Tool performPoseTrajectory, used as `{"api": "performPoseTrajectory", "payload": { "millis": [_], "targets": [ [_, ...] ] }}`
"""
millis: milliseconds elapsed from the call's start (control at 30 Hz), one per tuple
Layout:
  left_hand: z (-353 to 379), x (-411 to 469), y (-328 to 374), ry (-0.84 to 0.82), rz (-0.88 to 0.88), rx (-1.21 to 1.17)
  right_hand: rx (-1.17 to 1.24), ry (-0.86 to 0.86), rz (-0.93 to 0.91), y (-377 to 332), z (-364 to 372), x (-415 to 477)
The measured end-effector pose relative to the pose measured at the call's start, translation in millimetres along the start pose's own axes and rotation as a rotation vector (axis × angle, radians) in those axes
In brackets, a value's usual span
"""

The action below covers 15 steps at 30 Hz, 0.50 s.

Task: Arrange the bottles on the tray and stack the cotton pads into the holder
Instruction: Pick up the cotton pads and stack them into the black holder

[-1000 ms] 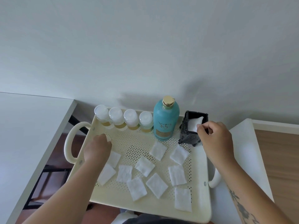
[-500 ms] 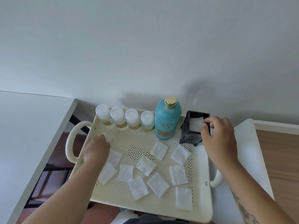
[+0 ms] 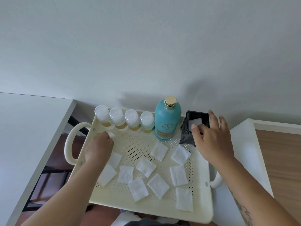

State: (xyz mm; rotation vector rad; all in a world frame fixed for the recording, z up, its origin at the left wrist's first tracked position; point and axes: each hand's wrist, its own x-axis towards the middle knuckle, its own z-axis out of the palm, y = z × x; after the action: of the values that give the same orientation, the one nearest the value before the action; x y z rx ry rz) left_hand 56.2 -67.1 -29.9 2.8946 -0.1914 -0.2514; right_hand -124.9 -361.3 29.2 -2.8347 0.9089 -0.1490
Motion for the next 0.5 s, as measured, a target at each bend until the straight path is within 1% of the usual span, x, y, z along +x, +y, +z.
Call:
{"api": "performPoseTrajectory", "payload": {
  "millis": [67, 133, 200, 267, 333, 367, 400, 433, 500],
  "targets": [
    [-3, -3, 6, -0.002, 0.056, -0.135, -0.008, -0.014, 0.010, 0, 2, 1],
    [-6, -8, 15, -0.062, 0.130, -0.329, -0.030, -0.035, 0.000, 1, 3, 2],
    [-9, -14, 27, -0.136, 0.160, -0.542, 0.010, 0.003, 0.004, 0, 1, 0],
    [-16, -21, 38, -0.247, 0.116, -0.759, 0.114, 0.139, 0.000, -4, -3, -4],
    [-24, -27, 46, -0.369, 0.083, -0.917, 0.220, 0.311, -0.036, -9, -9, -8],
    [-28, -30, 50, -0.434, 0.082, -0.985, 0.283, 0.376, -0.066, -12, -11, -10],
    [-32, -33, 53, -0.500, 0.085, -1.053, 0.364, 0.405, -0.104, -17, -14, -13],
    [-36, -36, 57, -0.562, 0.091, -1.114, 0.470, 0.390, -0.141, -23, -18, -17],
    [-42, -42, 64, -0.669, 0.103, -1.207, 0.689, 0.266, -0.190, -39, -22, -27]
  ]
}}
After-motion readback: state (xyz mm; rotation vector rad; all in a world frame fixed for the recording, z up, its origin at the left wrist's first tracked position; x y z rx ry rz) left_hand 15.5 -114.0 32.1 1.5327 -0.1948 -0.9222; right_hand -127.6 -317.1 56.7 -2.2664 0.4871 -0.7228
